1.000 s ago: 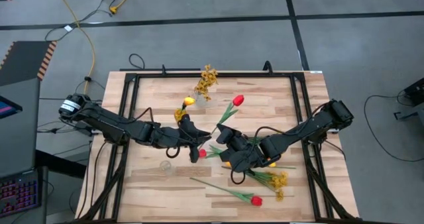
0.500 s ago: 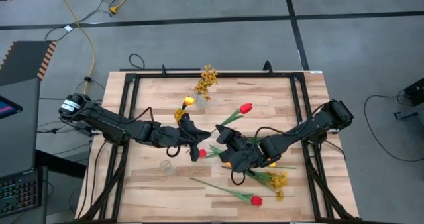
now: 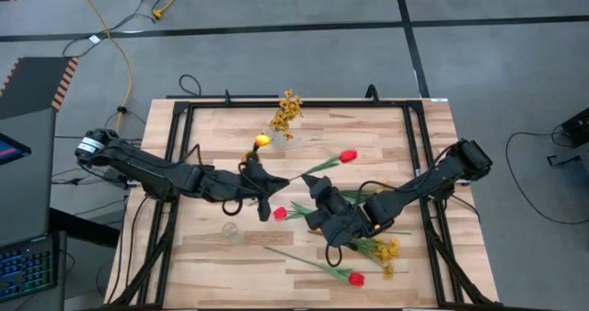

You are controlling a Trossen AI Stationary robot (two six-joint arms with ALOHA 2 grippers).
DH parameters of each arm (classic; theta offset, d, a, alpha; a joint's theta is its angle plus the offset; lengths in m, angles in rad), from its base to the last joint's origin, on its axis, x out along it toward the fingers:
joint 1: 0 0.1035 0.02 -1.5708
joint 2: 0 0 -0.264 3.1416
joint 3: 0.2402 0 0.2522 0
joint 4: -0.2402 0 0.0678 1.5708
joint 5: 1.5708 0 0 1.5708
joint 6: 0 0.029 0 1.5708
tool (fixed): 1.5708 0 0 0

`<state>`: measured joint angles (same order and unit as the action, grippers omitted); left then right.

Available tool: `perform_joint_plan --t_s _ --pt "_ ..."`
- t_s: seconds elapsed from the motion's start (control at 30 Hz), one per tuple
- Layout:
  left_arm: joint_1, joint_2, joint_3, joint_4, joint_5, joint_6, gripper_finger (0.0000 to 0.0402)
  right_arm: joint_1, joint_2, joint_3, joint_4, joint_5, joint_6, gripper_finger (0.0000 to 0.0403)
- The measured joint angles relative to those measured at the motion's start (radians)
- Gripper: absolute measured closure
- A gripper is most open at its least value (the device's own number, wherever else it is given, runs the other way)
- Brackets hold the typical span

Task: Sort flowers into vase by color
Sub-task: Put the top red tulip into the bottom transparent vase

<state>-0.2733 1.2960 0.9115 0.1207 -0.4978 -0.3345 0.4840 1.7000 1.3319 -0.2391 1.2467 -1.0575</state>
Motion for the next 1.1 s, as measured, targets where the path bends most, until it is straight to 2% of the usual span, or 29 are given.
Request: perform_joint_plan --t_s 0.3,0.4,0.57,0.73,0.9,0.97,1.1 --pt "0.0 -0.1 0.0 -0.043 -0.001 0.038 0.0401 0.035 0.0 0.0 -0.008 0.014 0.078 0.0248" --pt "-0.007 -0.142 0.0 -0.066 -0.002 0.065 0.0401 0.034 0.0 0.0 -0.025 0.018 0.148 0.0249" --pt "-0.057 -0.247 0.0 -0.063 -0.035 0.152 0.0401 0.011 -0.041 0.0 -0.198 0.014 0.348 0.025" --pt "-0.154 -0.347 0.0 -0.083 -0.164 0.244 0.0401 -0.034 -0.145 0.0 -0.488 -0.022 0.749 0.025" --pt "-0.281 -0.374 0.0 -0.113 -0.367 0.308 0.0401 -0.094 -0.259 -0.004 -0.714 -0.19 1.134 0.025" --pt "-0.331 -0.367 -0.017 -0.1 -0.441 0.309 0.0401 -0.116 -0.295 -0.035 -0.71 -0.224 1.2 0.025" --pt "-0.408 -0.36 -0.08 -0.088 -0.552 0.259 0.0401 -0.147 -0.34 -0.111 -0.666 -0.228 1.226 0.025"
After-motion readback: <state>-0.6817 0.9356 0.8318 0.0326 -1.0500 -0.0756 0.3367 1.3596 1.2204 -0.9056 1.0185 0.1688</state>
